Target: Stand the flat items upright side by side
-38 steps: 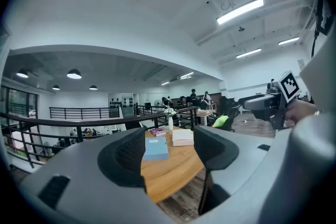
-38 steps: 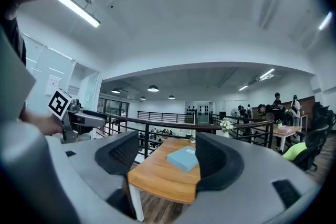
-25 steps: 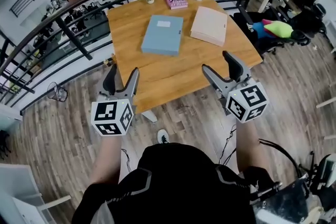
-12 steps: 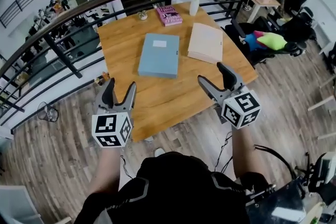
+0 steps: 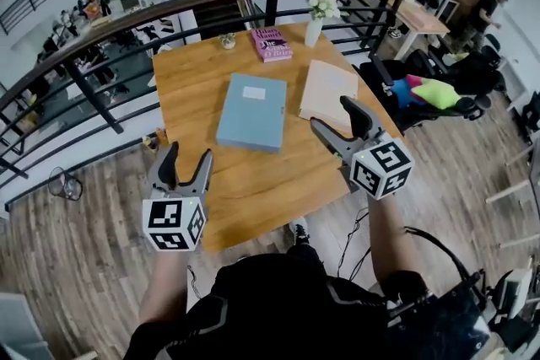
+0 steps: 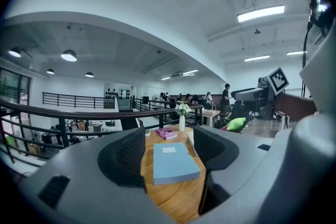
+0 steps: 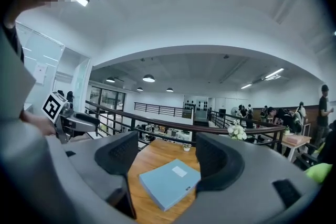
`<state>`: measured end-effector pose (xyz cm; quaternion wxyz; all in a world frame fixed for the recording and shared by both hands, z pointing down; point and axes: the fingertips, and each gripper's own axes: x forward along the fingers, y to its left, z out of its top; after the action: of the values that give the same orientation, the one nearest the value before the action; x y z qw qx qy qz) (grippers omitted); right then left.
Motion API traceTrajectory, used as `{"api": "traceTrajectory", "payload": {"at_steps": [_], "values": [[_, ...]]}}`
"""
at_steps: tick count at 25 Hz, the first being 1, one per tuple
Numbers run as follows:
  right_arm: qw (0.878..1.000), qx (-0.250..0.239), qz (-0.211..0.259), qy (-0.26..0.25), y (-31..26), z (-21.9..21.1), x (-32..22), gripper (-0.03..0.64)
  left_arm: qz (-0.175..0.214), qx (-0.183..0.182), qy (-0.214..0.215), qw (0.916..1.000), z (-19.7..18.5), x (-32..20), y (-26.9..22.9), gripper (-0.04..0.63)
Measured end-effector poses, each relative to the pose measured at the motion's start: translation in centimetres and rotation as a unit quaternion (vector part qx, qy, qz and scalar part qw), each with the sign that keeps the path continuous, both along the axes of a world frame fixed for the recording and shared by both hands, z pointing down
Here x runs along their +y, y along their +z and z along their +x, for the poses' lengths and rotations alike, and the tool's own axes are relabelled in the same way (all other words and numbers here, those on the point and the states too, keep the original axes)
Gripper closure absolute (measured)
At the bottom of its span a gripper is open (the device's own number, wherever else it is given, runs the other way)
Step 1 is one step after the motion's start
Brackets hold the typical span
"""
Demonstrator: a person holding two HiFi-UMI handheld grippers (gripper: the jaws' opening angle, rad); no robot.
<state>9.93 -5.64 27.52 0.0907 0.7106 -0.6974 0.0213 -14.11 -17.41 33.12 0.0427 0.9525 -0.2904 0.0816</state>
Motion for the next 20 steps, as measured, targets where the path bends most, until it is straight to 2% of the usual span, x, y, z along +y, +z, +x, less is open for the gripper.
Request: {"api": "traceTrajectory", "payload": {"at_steps": [2, 5, 9, 15, 17, 20], "values": [[1.000, -0.002, 0.005, -0.026, 0.2, 1.2, -1.7, 0.256, 0.004, -0.007, -0.018, 0.9998, 0.4, -0.3, 0.6, 0.293], [0.997, 0.001, 0.012, -0.073, 0.2, 3.2, -4.3, 0.250, -0.001, -0.014, -0.067, 0.9976, 0.8, -1.1, 1.2, 0.293], [0.992, 0.016, -0.010, -0.123, 0.8, 6.3, -7.8, 0.245, -0.017, -0.017, -0.104, 0.9943, 2.8, -1.5, 1.3, 0.293], [0.980, 0.011, -0.035, -0.196, 3.4, 10.0, -11.6, 0.252, -0.036, -0.024, -0.133, 0.9902, 6.8, -0.5, 2.6, 0.293], [0.976, 0.016, -0.046, -0.213, 4.6, 11.2, -12.7, 0.242, -0.037, -0.032, -0.126, 0.9908, 8.5, -0.1, 3.3, 0.293], [0.967, 0.032, -0.065, -0.246, 6.8, 12.4, -14.3, 0.239, -0.038, -0.024, -0.125, 0.9912, 10.4, -0.2, 4.4, 0.293]]}}
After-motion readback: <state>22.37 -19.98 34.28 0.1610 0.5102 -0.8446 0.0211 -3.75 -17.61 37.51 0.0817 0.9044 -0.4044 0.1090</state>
